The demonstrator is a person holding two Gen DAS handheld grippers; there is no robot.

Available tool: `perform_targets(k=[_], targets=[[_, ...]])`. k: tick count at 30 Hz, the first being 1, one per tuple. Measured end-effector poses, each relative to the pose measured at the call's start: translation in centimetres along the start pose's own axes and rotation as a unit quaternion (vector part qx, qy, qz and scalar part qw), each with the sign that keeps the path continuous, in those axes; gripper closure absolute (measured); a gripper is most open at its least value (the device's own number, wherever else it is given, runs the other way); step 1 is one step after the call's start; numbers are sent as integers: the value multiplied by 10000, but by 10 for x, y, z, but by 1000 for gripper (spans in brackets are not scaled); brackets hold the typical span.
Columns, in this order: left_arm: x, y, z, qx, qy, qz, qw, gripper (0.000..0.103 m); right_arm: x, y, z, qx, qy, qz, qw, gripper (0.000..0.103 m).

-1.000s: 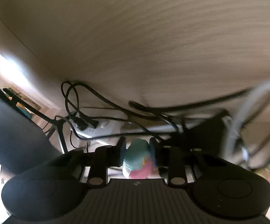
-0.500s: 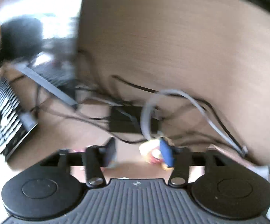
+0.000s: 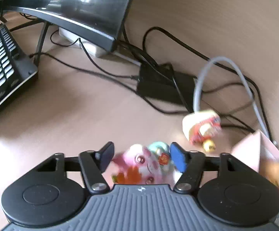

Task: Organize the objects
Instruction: 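Grasp the pink-and-teal toy figure with the right tool while the left tool holds the card, then set the pink figure on the desk with the right tool while the left tool grasps the yellow pencil set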

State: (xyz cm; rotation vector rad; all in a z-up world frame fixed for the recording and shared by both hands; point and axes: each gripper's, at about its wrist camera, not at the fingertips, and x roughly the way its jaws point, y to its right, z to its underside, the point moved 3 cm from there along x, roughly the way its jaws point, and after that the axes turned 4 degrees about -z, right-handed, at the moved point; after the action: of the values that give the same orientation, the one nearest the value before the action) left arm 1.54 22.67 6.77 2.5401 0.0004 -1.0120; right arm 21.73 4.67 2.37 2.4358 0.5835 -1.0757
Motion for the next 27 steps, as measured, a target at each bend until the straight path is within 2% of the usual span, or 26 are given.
perform_targets(k=[1,3,6,8,11,14,17,19,22,23,27], targets=[[3,6,1,87,-38,47,9999,69,-7,1,5,14,49,-3,10000,53],[8,17,2,300,-83,137,9994,69,-21,3,10,128,151,-39,9998,56],[18,40,3,825,-183,262,9961,69,-66,15,15,371,538,-11,9979,57],[27,56,4,1291,-243,332,9908,69,-99,23,20,565,774,-41,9954,57],[43,78,1,2141,-299,371,9757,69,-147,32,40,770,979,-52,9922,57],[60,93,-6,2751,-357,314,9602,68,-178,33,75,894,859,-2,9923,57],[77,102,-13,3093,-498,331,9491,68,-186,27,118,921,545,143,9941,57],[89,106,-13,3359,-706,335,9387,68,-184,26,145,1148,322,151,9928,57],[103,110,-10,3661,-940,266,9254,68,-187,26,171,1248,350,251,9913,57],[107,112,-10,3694,-992,258,9236,68,-187,26,176,1307,347,318,9903,57],[111,120,-10,3596,-1129,410,9253,68,-187,34,189,1522,378,380,9869,52]])
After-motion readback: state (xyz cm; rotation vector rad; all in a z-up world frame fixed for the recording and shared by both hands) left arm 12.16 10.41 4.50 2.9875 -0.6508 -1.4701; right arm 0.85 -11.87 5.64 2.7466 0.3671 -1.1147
